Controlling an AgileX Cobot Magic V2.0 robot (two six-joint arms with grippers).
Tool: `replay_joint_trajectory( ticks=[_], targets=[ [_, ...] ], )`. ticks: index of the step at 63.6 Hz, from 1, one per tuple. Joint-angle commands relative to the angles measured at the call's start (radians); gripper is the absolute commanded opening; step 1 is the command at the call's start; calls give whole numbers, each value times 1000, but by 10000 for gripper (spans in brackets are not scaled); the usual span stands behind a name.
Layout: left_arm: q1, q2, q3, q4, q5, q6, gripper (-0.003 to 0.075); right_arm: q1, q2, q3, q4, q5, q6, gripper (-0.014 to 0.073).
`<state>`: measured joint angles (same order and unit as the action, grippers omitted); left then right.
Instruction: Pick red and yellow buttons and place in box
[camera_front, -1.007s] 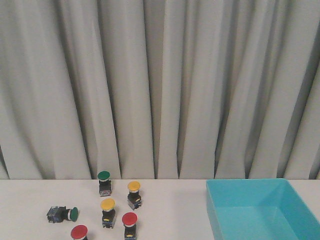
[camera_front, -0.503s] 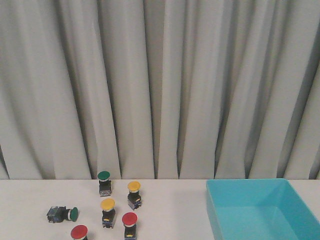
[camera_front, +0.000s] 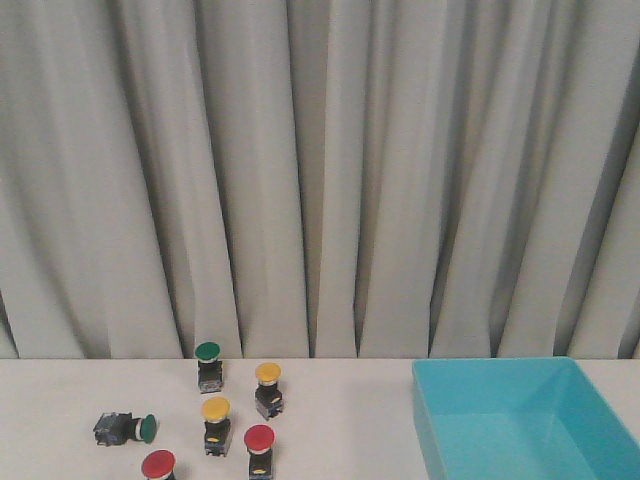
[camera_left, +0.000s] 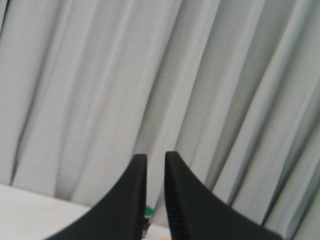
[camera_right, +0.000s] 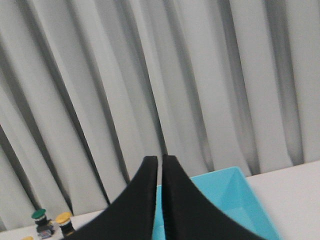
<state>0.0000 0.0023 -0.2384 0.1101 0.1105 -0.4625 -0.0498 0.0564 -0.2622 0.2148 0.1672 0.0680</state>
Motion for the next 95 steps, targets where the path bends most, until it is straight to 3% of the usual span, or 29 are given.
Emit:
replay_joint_trajectory(
  ticks=[1,6,20,25,33,44,57,69,95],
  targets=[
    [-4,80,-113,18,77,42,155,1,64,-98,-18,-21,-74,92],
    [-4,141,-161,7,108,88,227,1,95,-133,-17,-27,-88,167],
    [-4,322,-266,6,118,115,526,1,110,-140,26,-84,-87,458],
    [-5,375,-297,-3,118,127,572,1,110,-140,26,-89,-86,522],
    [-41,505,-414,-110,159,318,576,1,129,-140,13,-58,-109,537],
    [-93,763,-637,-334,350,699,551,1,191,-141,18,27,-165,537],
    [-94,1050,-793,-586,454,915,505,1,208,-141,14,36,-177,537],
    [-94,1279,-852,-665,457,1030,494,1,208,-141,15,50,-195,537],
    [-111,1570,-1009,-700,490,1038,494,1,208,-141,15,58,-196,537]
  ],
)
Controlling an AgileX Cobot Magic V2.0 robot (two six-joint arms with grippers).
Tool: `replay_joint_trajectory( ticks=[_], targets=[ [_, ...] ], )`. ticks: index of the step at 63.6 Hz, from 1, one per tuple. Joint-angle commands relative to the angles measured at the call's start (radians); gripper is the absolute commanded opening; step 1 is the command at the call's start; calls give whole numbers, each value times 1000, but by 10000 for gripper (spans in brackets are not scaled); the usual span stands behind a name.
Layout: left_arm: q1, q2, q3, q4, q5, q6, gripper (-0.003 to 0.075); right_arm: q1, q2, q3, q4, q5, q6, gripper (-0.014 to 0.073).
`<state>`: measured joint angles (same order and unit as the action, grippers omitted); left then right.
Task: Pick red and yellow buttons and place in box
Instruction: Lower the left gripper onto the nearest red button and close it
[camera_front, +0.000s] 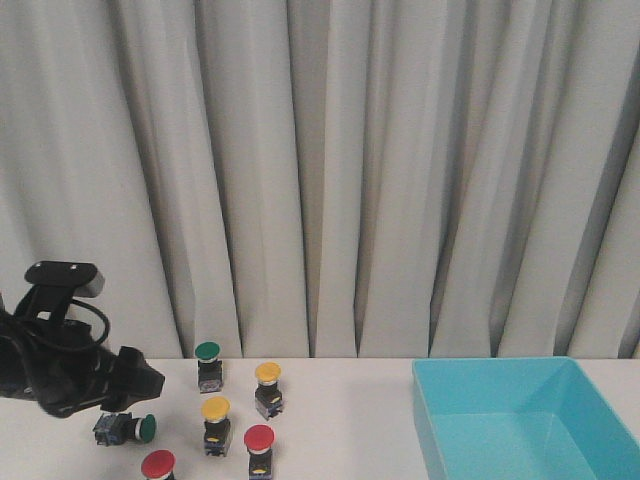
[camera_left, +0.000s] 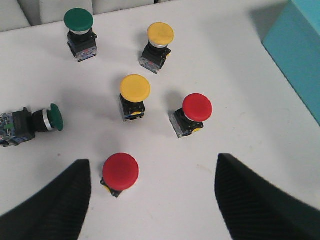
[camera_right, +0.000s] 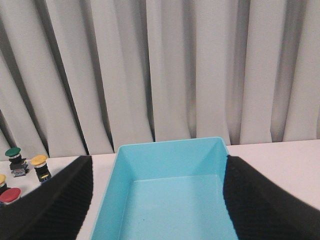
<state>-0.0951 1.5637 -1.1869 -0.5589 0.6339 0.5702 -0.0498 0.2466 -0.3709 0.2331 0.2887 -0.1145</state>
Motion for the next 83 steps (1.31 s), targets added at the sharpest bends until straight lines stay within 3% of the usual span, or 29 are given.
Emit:
replay_joint_trajectory(
  ticks=[1,32,68,83],
  targets=[
    [-20,17,-68,-24,-34,5,494,1,18,-32,-3,-60,-14,537],
    [-39,222,-91,-1,-138,1,494,1,18,-32,-3,-48,-16,537],
    [-39,354,-90,6,-168,1,494,1,18,-32,-3,-27,-16,537],
    [-39,367,-90,6,-175,1,438,1,18,-32,-3,-27,-16,537]
  ],
)
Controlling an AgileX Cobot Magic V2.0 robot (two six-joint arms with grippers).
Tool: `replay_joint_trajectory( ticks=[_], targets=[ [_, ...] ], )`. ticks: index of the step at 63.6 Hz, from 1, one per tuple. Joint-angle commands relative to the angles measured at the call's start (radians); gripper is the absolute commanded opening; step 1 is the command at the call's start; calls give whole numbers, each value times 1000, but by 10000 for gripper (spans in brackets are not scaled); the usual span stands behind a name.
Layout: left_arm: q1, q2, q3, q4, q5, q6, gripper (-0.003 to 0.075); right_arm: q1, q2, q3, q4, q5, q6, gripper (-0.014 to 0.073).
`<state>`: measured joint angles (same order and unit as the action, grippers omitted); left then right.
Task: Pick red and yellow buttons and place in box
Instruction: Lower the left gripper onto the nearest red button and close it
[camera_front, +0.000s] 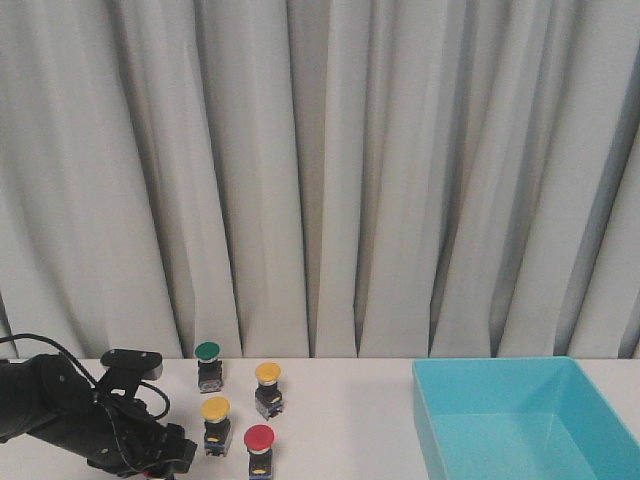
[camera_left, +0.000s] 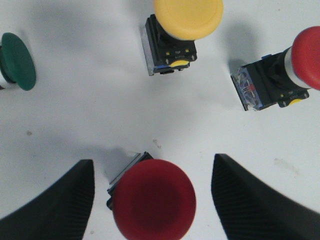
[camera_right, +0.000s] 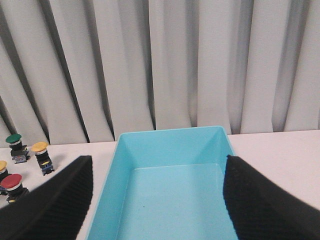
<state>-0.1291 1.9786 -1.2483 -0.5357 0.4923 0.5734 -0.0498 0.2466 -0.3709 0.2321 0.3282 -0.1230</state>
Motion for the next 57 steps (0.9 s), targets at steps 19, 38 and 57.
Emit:
replay_joint_trajectory(
  ticks=[19,38,57],
  targets=[
    [-5,-48,-28,-17,-26,-2,222,1,18,-32,-2,-67,-7,537],
    [-5,-56,-29,-39,-8,-4,87,1,18,-32,-1,-67,-6,537],
    [-5,-179,-29,-144,70,-7,83,1,28,-37,35,-60,-14,537]
  ],
)
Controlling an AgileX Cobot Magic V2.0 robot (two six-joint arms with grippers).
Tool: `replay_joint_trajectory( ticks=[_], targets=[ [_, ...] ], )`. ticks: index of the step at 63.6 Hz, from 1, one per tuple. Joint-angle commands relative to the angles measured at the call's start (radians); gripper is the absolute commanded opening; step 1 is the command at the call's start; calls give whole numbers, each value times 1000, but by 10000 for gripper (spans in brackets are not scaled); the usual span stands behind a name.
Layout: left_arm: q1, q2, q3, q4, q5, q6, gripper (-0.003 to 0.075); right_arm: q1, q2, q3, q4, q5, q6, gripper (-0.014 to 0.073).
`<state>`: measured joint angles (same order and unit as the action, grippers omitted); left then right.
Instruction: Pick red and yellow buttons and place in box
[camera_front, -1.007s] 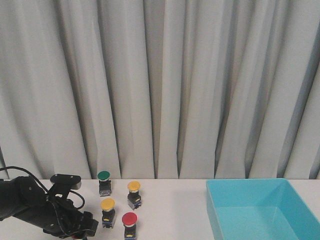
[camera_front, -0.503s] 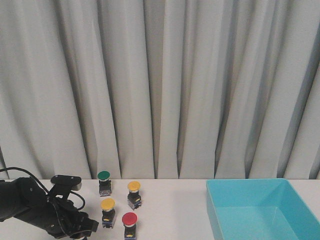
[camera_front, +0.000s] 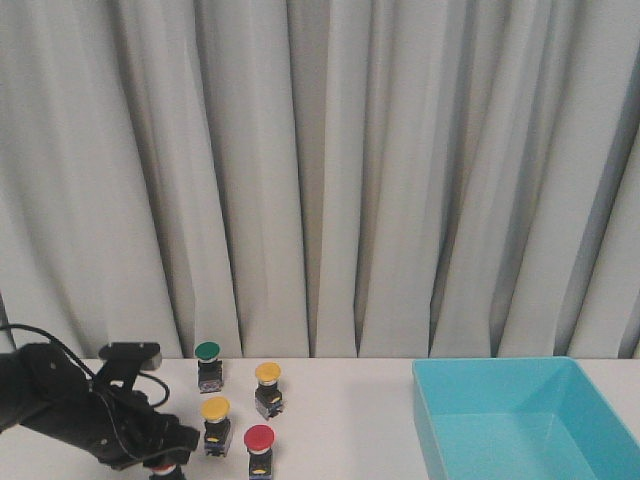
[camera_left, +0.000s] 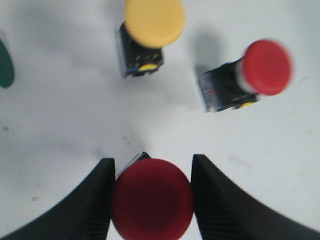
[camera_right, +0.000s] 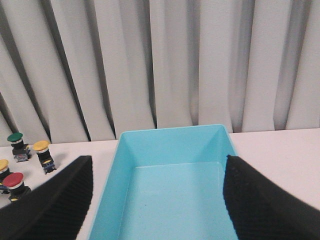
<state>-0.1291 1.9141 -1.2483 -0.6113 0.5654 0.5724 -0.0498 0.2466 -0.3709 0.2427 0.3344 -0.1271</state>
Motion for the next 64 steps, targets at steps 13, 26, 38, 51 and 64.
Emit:
replay_joint_trajectory(
  ticks=[13,26,38,51,64],
  targets=[
    [-5,-282,-29,-161,46,-6,83,1,134,-151,69,2,-111,537],
    [-5,-399,-29,-357,122,59,83,1,302,-310,343,120,-452,537],
    [-5,-439,-29,-619,290,184,83,1,447,-442,677,254,-805,537],
    [-5,-464,-29,-779,500,279,83,1,574,-563,827,516,-1014,537],
    [-5,-508,-29,-790,614,317,83,1,643,-629,906,750,-1073,537]
  ],
)
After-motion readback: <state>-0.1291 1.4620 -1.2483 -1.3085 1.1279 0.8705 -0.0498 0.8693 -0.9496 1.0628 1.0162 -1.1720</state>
